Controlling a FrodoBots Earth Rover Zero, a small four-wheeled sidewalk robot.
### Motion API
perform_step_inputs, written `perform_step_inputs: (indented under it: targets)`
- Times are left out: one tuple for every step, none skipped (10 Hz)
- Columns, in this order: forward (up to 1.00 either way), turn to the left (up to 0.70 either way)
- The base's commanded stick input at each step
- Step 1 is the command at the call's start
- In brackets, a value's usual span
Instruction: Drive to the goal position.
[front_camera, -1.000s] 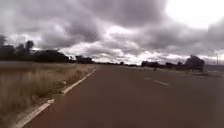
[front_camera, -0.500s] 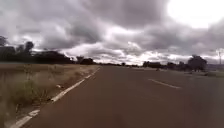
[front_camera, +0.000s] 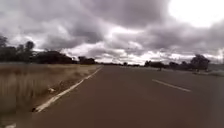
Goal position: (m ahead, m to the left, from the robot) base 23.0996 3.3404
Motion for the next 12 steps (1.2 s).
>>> perform_step_inputs:
  targets:
    - [0.85, -0.06]
    - [0.85, -0.24]
    - [0.85, -0.19]
    - [0.85, -0.02]
    - [0.85, 0.04]
    - [0.85, 0.04]
    - [0.85, 0.04]
    - [0.85, 0.04]
    - [0.85, 0.04]
    - [0.85, 0.04]
    - [0.85, 0.04]
    - [0.85, 0.04]
